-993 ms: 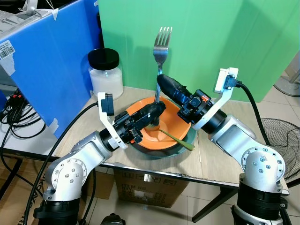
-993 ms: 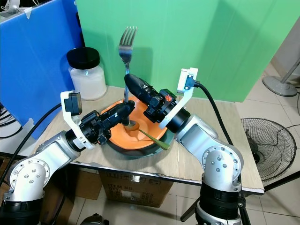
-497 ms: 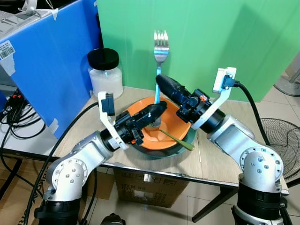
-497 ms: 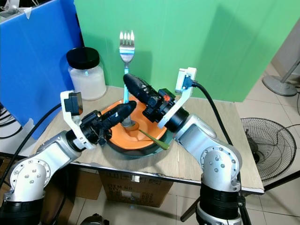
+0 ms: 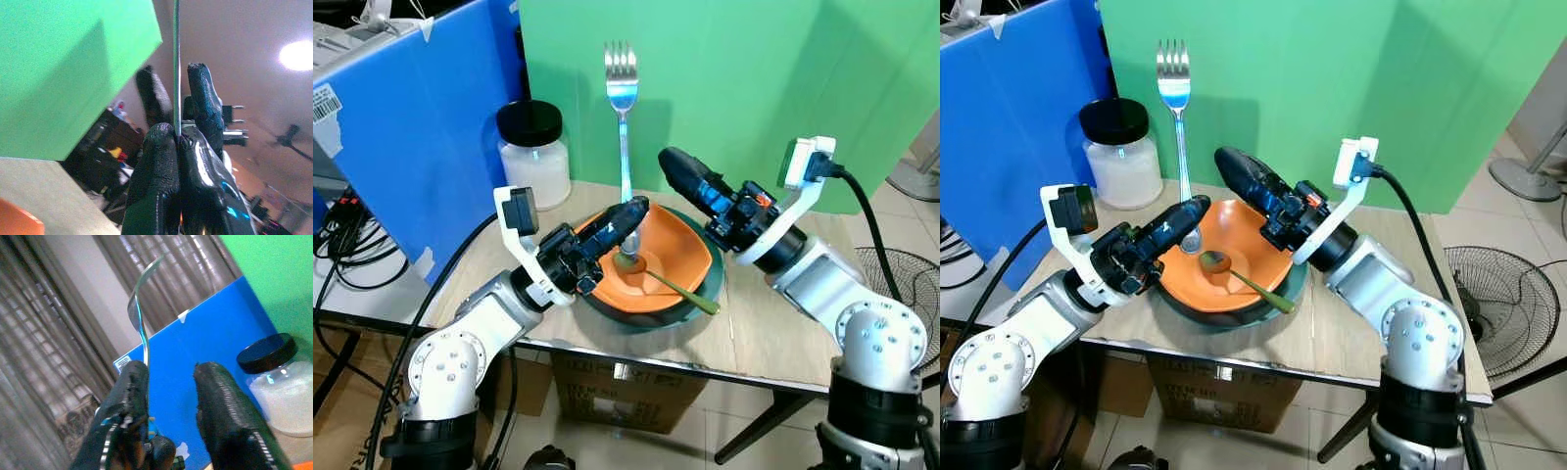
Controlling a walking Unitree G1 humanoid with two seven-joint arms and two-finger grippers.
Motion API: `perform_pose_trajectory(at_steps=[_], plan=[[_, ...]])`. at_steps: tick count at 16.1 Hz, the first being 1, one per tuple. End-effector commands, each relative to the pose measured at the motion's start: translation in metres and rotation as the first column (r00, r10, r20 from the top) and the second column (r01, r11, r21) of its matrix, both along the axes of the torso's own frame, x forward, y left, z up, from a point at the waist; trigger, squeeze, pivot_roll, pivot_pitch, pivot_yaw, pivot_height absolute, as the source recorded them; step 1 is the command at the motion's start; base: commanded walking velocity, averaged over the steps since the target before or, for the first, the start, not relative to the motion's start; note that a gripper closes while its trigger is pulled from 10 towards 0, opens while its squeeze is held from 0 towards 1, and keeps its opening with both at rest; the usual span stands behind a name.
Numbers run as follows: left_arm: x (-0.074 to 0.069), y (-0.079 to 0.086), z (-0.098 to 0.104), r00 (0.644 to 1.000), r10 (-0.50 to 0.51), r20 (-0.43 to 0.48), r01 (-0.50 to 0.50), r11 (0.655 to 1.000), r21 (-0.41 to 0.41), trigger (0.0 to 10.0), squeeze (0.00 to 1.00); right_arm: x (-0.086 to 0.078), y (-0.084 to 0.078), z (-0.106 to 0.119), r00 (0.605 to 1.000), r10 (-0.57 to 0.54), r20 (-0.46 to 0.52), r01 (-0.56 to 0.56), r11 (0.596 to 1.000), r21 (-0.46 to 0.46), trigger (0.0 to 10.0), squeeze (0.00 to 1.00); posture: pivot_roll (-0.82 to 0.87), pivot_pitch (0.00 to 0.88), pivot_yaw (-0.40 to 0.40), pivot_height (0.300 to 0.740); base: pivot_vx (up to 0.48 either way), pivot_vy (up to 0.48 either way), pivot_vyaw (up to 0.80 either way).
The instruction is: Setting the table
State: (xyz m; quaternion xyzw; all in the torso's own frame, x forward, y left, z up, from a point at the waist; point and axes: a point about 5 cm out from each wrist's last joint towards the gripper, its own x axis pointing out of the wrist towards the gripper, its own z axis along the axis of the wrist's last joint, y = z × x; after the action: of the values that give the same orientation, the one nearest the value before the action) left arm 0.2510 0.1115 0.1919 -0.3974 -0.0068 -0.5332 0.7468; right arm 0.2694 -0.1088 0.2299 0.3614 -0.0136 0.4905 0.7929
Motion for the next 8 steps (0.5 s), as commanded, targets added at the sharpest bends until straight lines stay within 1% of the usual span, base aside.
perform_pose_trajectory(at_steps=[1, 3, 4, 6, 8], plan=[[-0.002, -0.004, 0.004, 0.999, -0.048, 0.018, 0.048, 0.999, -0.004, 0.0, 0.00, 0.000, -0.001, 0.006, 0.999, 0.028, 0.029, -0.028, 1.000, -0.004, 10.0, 1.00, 0.13, 0.000, -0.033, 0.740, 0.000, 0.000, 0.00], [-0.003, -0.005, 0.003, 0.998, -0.063, 0.012, 0.063, 0.998, 0.002, 0.0, 0.00, 0.001, 0.000, 0.007, 0.999, 0.034, 0.035, -0.034, 0.999, -0.016, 10.0, 1.00, 0.13, 0.000, -0.033, 0.740, 0.000, 0.000, 0.00], [-0.005, -0.008, 0.002, 0.996, -0.086, 0.002, 0.086, 0.996, 0.006, 0.0, 0.00, 0.001, 0.004, 0.007, 0.997, 0.059, 0.040, -0.058, 0.998, -0.022, 10.0, 0.00, 0.13, 0.000, -0.034, 0.740, 0.000, 0.000, 0.00], [-0.006, -0.010, 0.001, 0.996, -0.094, -0.004, 0.094, 0.996, 0.006, 0.0, 0.00, -0.003, 0.008, 0.008, 0.994, 0.102, 0.048, -0.101, 0.995, -0.022, 10.0, 0.00, 0.13, 0.000, -0.034, 0.740, 0.000, 0.000, 0.00], [-0.007, -0.012, 0.000, 0.994, -0.110, -0.012, 0.110, 0.994, 0.006, 0.0, 0.00, -0.007, 0.012, 0.007, 0.989, 0.140, 0.050, -0.138, 0.989, -0.043, 10.0, 0.00, 0.13, 0.000, -0.033, 0.740, 0.000, 0.000, 0.00]])
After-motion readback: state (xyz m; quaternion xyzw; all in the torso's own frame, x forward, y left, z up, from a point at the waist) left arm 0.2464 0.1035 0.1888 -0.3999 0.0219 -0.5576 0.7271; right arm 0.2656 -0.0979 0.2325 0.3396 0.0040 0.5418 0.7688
